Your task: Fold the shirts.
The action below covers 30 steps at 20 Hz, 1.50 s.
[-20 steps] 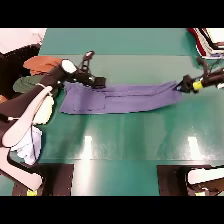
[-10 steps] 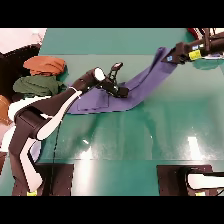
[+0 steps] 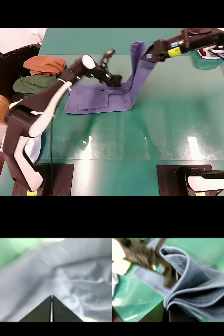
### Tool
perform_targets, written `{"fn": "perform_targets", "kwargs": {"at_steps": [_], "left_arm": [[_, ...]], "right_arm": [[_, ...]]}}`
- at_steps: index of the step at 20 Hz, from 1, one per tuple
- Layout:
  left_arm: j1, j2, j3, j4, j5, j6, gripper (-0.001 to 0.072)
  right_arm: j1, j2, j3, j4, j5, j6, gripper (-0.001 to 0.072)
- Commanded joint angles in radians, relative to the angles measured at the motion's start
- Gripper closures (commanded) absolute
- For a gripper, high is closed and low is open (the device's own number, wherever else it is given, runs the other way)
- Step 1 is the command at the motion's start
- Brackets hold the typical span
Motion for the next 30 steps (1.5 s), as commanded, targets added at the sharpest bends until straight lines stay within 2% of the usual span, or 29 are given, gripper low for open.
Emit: {"fn": "perform_targets", "kwargs": {"at_steps": [1,6,7,9,11,12,13,14,16,18,21,24,25,30], "left_arm": [[0.172,0.125,0.021,0.063,-0.063,0.002,0.0683],[0.415,0.297,0.023,0.107,-0.129,0.026,0.0682],[0.454,0.319,0.023,0.107,-0.139,0.026,0.0683],[0.505,0.346,0.023,0.108,-0.160,0.026,0.0682],[0.528,0.354,0.024,0.108,-0.196,0.026,0.0683],[0.531,0.354,0.024,0.107,-0.216,0.026,0.0683],[0.531,0.354,0.024,0.108,-0.233,0.027,0.0683],[0.531,0.354,0.024,0.107,-0.237,0.027,0.0683],[0.531,0.358,0.024,0.103,-0.245,0.027,0.0683],[0.531,0.361,0.024,0.103,-0.267,0.027,0.0683],[0.516,0.361,0.024,0.103,-0.272,0.027,0.0683],[0.476,0.361,0.024,0.105,-0.262,0.031,0.0683],[0.459,0.361,0.024,0.105,-0.253,0.043,0.0683],[0.380,0.356,0.024,0.110,-0.219,0.053,0.0683]], "right_arm": [[0.100,-0.066,0.003,0.111,-0.099,-0.004,0.0700],[0.325,-0.267,0.008,0.245,-0.435,-0.104,0.0687],[0.368,-0.318,0.031,0.245,-0.483,-0.104,0.0587],[0.430,-0.424,0.132,0.242,-0.497,-0.118,0.0525],[0.460,-0.499,0.210,0.235,-0.489,-0.123,0.0121],[0.460,-0.504,0.205,0.233,-0.457,-0.122,0.0062],[0.447,-0.488,0.178,0.227,-0.416,-0.122,0.0104],[0.421,-0.456,0.132,0.208,-0.364,-0.122,0.0194],[0.357,-0.385,0.042,0.091,-0.266,-0.122,0.0197],[0.282,-0.298,-0.088,-0.013,-0.228,-0.106,0.0198],[0.138,-0.173,-0.300,-0.106,-0.227,-0.018,0.0198],[0.002,-0.112,-0.453,-0.104,-0.230,0.023,0.0187],[-0.027,-0.113,-0.481,-0.091,-0.231,0.029,0.0091],[-0.042,-0.220,-0.489,0.073,-0.245,-0.013,0.0083]]}}
